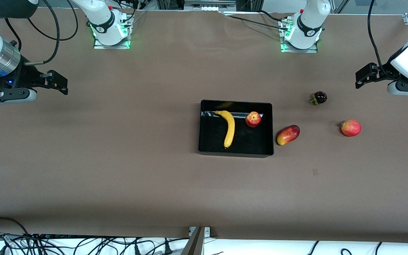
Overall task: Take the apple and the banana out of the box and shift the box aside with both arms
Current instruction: 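Reach the left gripper over the red apple inside the black tray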
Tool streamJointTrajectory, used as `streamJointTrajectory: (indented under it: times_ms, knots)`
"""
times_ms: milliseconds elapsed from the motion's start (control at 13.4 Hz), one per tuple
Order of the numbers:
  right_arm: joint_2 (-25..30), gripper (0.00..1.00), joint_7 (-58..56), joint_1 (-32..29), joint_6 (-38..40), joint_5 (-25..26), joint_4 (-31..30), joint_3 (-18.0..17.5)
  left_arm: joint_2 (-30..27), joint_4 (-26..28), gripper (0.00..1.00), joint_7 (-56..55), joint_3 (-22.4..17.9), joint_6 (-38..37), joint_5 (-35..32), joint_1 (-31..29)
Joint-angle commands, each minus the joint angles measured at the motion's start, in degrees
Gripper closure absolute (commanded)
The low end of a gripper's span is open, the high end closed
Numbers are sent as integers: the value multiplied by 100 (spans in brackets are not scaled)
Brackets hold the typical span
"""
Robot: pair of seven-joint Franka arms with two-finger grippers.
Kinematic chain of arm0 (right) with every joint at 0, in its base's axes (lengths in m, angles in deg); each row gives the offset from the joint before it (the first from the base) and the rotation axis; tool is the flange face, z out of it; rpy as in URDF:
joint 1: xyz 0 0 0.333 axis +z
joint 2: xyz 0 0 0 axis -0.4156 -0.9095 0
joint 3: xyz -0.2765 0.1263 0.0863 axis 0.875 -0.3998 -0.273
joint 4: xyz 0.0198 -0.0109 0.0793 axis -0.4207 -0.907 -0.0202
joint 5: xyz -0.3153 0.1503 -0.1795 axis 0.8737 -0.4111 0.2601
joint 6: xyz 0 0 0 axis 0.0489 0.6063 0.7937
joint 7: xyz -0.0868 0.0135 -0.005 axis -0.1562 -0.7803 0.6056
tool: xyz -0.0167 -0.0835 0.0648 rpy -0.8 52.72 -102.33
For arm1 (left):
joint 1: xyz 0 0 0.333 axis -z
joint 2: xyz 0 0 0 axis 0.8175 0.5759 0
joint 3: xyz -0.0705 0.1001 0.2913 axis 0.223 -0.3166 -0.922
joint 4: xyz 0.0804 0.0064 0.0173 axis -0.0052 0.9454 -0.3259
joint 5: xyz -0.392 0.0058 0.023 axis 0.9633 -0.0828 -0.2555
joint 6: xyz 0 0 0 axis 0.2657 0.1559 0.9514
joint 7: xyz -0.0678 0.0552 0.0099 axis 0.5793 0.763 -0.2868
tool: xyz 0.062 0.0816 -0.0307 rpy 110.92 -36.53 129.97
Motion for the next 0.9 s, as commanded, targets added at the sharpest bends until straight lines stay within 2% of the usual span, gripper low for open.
streamJointTrajectory:
  times_ms: [0,299,599,674,824]
  knots:
    - [-17,0,-12,5,91,-18,79,-16,88,-195,0,-33,-10,-137,64,34]
    - [-17,0,14,5,82,-18,87,-7,88,-195,0,-24,-1,-224,73,42]
    - [-26,0,5,5,56,-18,87,-7,579,-125,0,-42,429,-1699,55,51]
    - [-26,0,14,5,73,-18,87,-7,859,-116,0,-51,456,-1640,125,60]
    - [-26,0,5,-4,82,-18,87,11,1335,-151,0,-539,780,-810,231,296]
